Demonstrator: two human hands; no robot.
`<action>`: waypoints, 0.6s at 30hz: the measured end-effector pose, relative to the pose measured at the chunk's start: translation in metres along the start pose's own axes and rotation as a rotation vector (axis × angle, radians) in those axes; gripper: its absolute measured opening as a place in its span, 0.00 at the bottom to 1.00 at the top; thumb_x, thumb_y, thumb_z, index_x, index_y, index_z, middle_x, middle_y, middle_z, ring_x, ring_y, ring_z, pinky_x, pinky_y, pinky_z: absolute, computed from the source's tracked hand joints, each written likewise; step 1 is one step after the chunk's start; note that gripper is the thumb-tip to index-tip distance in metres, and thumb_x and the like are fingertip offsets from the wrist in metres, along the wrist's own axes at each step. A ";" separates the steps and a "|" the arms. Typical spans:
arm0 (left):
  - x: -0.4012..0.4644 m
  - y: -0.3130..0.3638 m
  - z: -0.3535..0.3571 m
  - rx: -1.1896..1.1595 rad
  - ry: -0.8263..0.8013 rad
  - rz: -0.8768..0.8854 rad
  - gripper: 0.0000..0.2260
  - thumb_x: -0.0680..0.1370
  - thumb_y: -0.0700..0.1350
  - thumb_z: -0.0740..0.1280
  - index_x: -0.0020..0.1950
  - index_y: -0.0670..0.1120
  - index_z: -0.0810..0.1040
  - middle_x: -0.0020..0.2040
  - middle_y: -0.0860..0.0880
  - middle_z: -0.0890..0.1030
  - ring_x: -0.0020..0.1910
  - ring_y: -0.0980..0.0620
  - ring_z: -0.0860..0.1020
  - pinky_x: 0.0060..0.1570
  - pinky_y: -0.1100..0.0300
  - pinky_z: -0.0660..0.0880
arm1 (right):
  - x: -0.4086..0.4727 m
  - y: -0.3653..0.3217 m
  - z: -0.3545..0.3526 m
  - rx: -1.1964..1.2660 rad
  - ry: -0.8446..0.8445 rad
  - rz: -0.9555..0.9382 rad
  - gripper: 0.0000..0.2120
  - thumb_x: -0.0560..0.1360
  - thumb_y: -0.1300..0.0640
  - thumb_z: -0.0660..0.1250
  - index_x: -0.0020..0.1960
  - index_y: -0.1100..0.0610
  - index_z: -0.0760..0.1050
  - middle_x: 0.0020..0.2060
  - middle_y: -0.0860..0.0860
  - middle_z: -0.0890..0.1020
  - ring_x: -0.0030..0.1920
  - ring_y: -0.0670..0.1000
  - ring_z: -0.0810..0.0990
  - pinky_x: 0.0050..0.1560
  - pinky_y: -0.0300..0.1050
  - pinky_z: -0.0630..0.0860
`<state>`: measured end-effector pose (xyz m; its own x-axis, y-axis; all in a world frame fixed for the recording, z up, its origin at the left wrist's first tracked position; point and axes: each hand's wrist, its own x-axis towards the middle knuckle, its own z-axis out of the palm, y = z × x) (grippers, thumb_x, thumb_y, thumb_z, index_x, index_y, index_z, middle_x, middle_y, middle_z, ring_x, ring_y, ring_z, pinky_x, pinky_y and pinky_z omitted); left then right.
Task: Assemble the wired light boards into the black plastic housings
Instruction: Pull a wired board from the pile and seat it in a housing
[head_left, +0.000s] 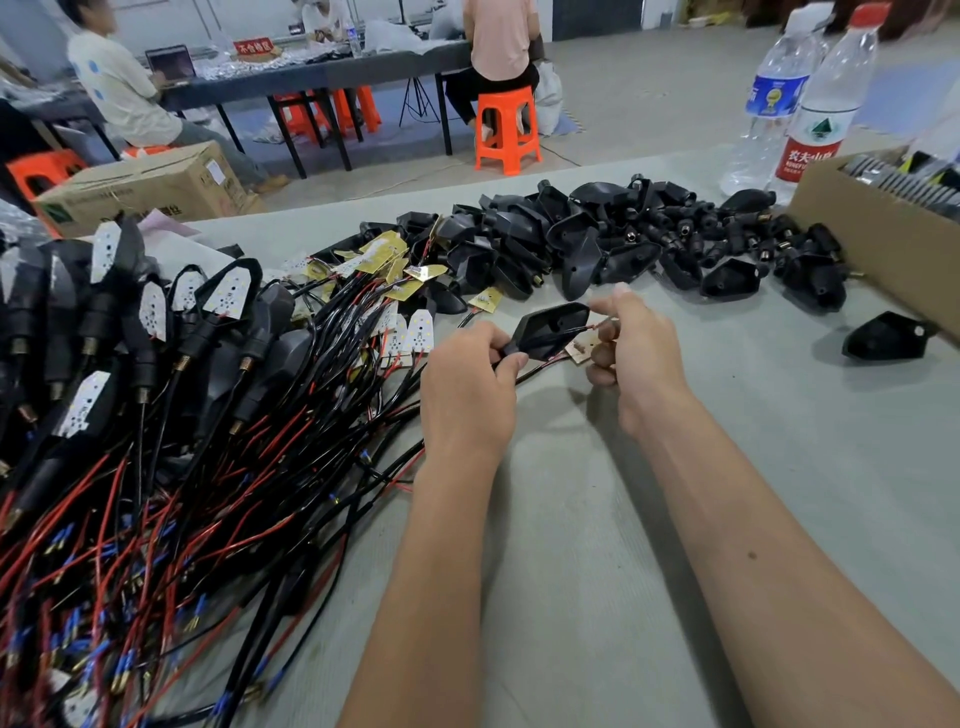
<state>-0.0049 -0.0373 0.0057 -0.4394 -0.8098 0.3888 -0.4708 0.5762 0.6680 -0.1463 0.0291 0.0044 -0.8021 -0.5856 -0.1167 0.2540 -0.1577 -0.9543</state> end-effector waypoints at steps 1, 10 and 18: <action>0.000 -0.001 0.000 0.008 0.011 0.002 0.03 0.78 0.45 0.73 0.48 0.48 0.81 0.38 0.55 0.78 0.41 0.51 0.78 0.45 0.49 0.77 | 0.000 -0.001 -0.001 0.006 0.005 0.016 0.10 0.76 0.50 0.64 0.49 0.57 0.78 0.28 0.45 0.71 0.24 0.43 0.67 0.22 0.38 0.63; 0.001 0.000 0.003 -0.105 -0.007 -0.023 0.03 0.78 0.47 0.74 0.47 0.48 0.83 0.39 0.56 0.82 0.42 0.54 0.80 0.48 0.50 0.79 | -0.003 -0.014 -0.019 -0.163 -0.018 -0.232 0.09 0.76 0.65 0.72 0.49 0.54 0.77 0.30 0.47 0.83 0.28 0.46 0.77 0.26 0.37 0.69; 0.002 0.015 0.016 -0.166 -0.057 0.025 0.02 0.77 0.45 0.75 0.45 0.50 0.83 0.38 0.59 0.80 0.42 0.57 0.81 0.48 0.52 0.79 | -0.003 -0.013 -0.017 -0.390 -0.121 -0.319 0.11 0.81 0.63 0.63 0.45 0.56 0.82 0.33 0.52 0.84 0.29 0.47 0.78 0.28 0.34 0.68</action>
<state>-0.0252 -0.0280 0.0065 -0.4944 -0.7850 0.3732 -0.3281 0.5662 0.7561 -0.1569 0.0466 0.0128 -0.7325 -0.6485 0.2074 -0.2315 -0.0492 -0.9716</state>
